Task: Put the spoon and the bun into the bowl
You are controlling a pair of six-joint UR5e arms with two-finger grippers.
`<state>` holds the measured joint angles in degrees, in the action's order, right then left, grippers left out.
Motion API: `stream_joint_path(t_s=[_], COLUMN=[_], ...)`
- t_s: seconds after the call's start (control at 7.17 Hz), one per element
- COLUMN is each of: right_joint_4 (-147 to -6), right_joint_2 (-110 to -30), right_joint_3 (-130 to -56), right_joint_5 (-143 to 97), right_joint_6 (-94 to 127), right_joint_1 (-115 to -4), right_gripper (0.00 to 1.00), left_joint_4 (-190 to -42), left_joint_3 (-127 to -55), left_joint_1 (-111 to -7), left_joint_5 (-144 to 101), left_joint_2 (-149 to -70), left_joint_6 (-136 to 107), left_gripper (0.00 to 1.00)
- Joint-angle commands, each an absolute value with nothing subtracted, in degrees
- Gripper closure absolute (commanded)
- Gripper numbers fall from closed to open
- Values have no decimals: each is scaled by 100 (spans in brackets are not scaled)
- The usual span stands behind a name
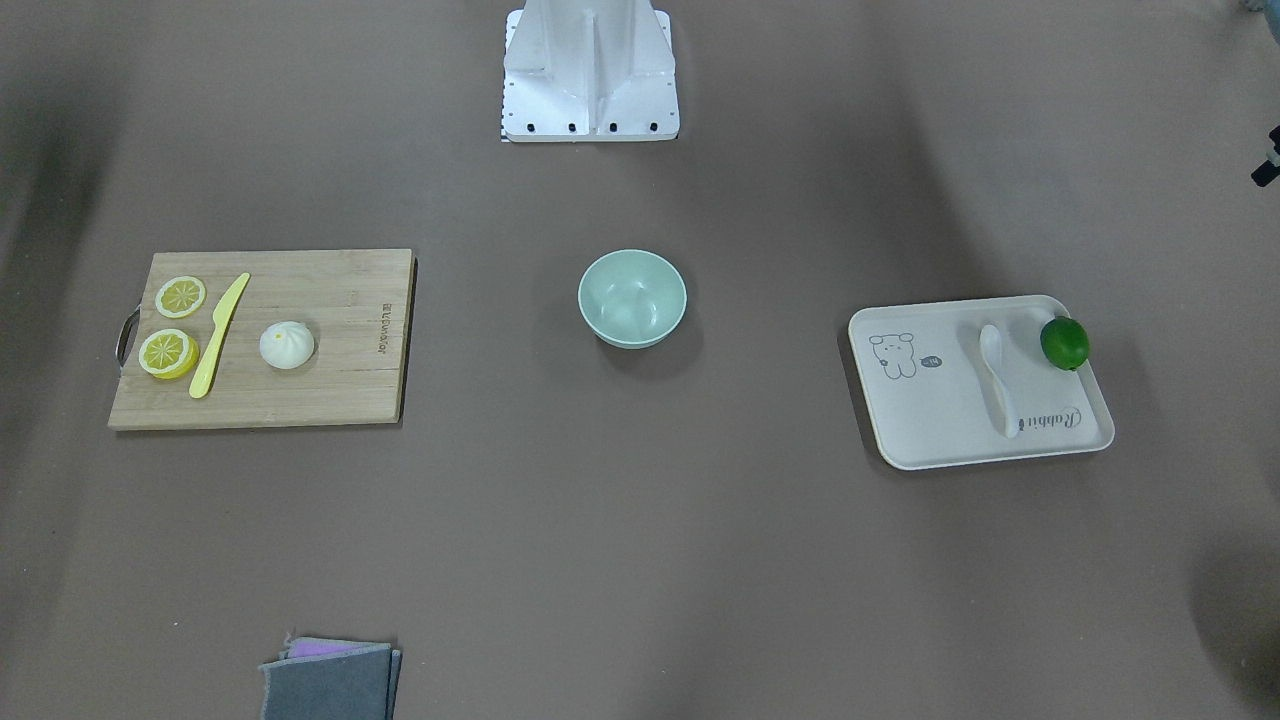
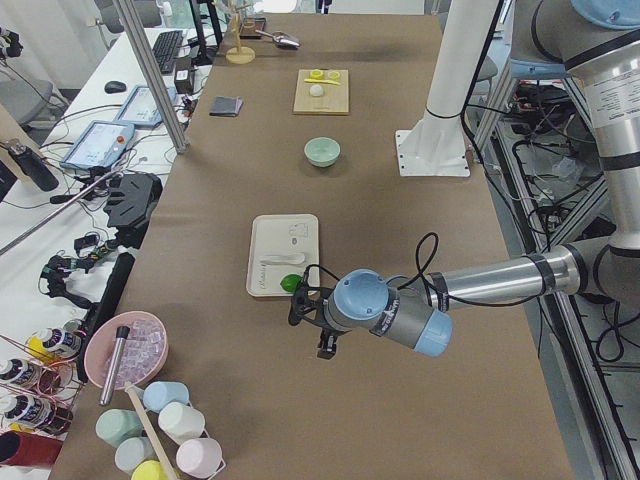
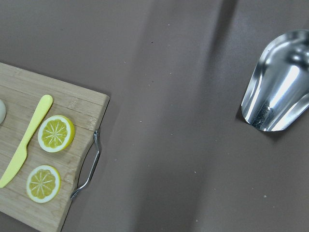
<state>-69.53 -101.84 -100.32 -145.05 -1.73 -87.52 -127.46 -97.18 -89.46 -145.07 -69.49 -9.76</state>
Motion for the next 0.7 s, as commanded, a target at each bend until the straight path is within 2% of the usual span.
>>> stream_joint_path(t_s=[0.0,0.28,0.56], right_joint_4=[-6778,-6270,-5889], right_joint_2=[-10117,-9846,-9424], right_joint_3=[-10124,-10221,-10257], right_joint_5=[-14494,-14214,-13617], right_joint_6=[-176,1605,3455], right_joint_1=[-8623,-7906,-6895], right_gripper=[0,0,1], left_joint_4=[-13558,-13544,-13274], left_joint_3=[-9720,-9712,-9633], left_joint_1=[-8904,-8336,-7230], left_joint_5=[-14502,-13909,-13204], left_joint_2=[-6899,-7345,-8038], left_joint_6=[-1934,-2511,-3370], left_gripper=[2,5,7])
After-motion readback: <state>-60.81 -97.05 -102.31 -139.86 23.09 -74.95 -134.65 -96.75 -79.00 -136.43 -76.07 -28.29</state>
